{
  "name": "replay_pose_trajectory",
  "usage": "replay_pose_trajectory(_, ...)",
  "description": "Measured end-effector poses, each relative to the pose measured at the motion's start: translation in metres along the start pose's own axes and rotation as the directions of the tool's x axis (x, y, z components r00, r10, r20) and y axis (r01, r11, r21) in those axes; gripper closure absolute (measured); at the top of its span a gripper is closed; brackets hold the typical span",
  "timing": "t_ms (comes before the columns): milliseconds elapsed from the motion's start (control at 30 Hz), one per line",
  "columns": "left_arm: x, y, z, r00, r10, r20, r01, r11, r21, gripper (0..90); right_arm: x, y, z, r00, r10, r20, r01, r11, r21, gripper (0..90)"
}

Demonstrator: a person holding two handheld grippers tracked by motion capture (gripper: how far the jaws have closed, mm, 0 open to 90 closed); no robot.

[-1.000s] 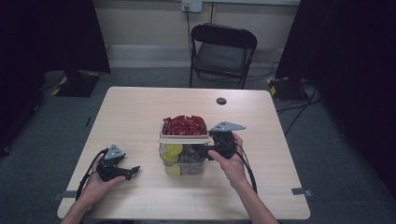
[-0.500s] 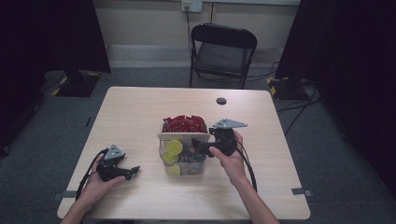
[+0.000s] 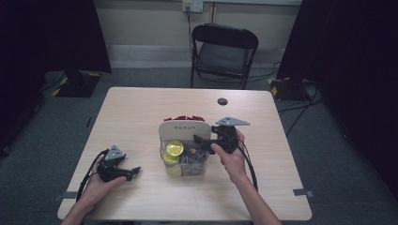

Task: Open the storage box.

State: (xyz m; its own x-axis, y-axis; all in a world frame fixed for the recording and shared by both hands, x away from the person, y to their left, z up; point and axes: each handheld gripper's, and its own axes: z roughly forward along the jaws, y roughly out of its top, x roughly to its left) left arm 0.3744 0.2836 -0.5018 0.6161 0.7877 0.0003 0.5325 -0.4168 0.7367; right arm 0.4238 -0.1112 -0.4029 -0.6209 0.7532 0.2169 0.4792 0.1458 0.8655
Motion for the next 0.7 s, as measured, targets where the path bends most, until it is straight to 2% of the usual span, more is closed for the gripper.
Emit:
replay_pose_trajectory(67,-0.0005,-0.0001,0.0,1.0,-0.002,-0.004,0.002,1.0,-0.001,14.5,-0.0029,-0.0001,-0.0008,0.9998,0.018,0.002,-0.018,1.0,-0.003,13.2)
replay_pose_trajectory(267,-0.003,-0.0003,-0.0023,0.9999,-0.01,-0.005,0.01,0.9999,0.01,15.6,-0.0025,0.0011,-0.0017,0.9998,0.011,0.013,-0.011,1.0,-0.006,12.8)
replay_pose_trajectory(367,-0.0042,0.0002,-0.004,0.9994,-0.029,0.02,0.029,0.9995,0.013,16.2,-0.0028,0.0011,-0.0017,0.9999,0.013,0.012,-0.013,1.0,-0.006,12.7)
replay_pose_trajectory(433,-0.0056,0.0006,-0.0045,0.9996,-0.025,0.016,0.025,0.9995,0.02,16.5,-0.0021,0.0013,-0.0022,0.9998,0.011,0.016,-0.011,1.0,-0.006,13.1)
replay_pose_trajectory(567,-0.0062,0.0025,-0.0057,0.9988,-0.032,0.038,0.031,0.9992,0.024,18.4,-0.0036,0.0015,-0.0026,0.9999,0.01,0.011,-0.01,1.0,-0.004,12.8)
replay_pose_trajectory(700,-0.0098,0.006,-0.0089,0.9977,-0.043,0.052,0.043,0.9991,0.0,19.3,-0.0041,0.0016,-0.0026,0.9999,0.01,0.008,-0.01,1.0,-0.003,12.7)
